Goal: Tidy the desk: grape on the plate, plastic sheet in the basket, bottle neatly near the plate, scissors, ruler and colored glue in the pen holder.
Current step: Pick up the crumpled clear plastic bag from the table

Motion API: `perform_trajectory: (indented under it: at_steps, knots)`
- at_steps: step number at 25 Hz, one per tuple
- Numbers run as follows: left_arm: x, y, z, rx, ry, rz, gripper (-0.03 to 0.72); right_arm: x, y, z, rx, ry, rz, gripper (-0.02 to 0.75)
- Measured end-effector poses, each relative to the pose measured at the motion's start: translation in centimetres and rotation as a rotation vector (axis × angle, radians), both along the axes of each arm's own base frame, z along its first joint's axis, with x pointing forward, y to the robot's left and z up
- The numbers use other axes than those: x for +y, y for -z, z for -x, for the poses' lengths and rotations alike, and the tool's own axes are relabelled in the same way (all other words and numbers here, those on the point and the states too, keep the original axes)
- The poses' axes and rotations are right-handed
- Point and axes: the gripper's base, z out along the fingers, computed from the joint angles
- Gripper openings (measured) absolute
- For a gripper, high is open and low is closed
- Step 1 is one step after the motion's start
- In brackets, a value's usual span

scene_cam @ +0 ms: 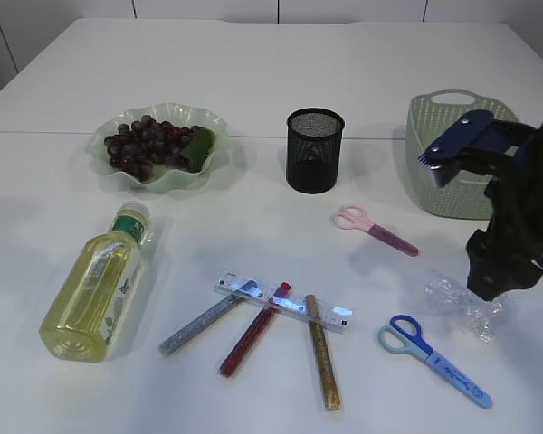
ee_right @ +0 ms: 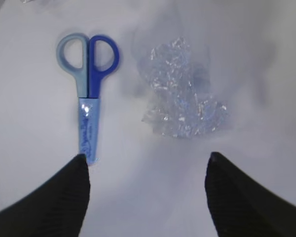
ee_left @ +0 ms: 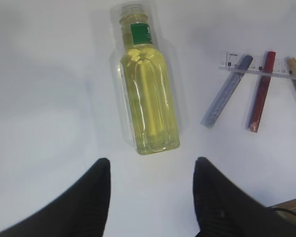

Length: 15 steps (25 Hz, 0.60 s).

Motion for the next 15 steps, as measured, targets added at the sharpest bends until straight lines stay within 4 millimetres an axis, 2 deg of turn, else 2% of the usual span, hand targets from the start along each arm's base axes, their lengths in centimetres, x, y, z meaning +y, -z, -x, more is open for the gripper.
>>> perform_trajectory:
  at_steps: [6,15]
  knots:
    - [0.0,0.0,0.3,0.012,0.014,-0.006,0.393,0.2,1.6,-1.8,-0.064,-0.091,0.038,0.566]
    - [0.1,0.0,0.3,0.016,0.016,-0.008,0.393,0.6,5.0,-3.1,-0.005,-0.139,0.051,0.617]
